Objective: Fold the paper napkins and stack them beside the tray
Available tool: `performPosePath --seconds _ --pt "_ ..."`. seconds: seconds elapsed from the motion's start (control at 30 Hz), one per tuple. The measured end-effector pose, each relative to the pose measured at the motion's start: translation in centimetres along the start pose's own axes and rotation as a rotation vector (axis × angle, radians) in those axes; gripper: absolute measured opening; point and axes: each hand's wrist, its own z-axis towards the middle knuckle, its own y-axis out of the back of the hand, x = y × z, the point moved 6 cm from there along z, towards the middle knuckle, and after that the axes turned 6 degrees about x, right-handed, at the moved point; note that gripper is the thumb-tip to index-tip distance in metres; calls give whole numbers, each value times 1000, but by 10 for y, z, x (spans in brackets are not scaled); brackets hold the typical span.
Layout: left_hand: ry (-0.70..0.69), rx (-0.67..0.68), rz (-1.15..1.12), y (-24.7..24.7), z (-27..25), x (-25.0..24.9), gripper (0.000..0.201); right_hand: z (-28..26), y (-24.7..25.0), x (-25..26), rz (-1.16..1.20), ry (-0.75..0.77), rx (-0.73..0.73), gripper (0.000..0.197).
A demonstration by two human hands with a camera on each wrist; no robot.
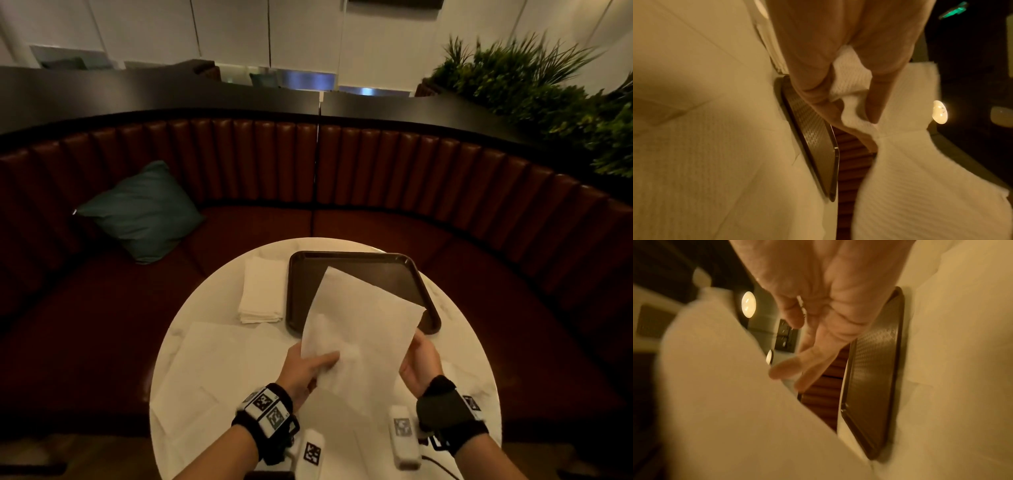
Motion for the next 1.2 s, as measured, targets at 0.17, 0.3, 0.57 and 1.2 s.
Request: performPosePath --seconds 0.17,0.3,0.57,1.2 --pt "26 22 -60 7 -2 -2 37 -4 -22 -27 -293 -65 18 26" --pt "42 61 -146 11 -4 2 40 -2 -41 -32 -333 -41 74 22" --pt "-9 -126 -112 40 -1 2 32 8 -34 -47 -286 -248 99 83" --pt "-162 52 1116 2 -3 -21 76 26 -65 -61 -345 -218 224 32"
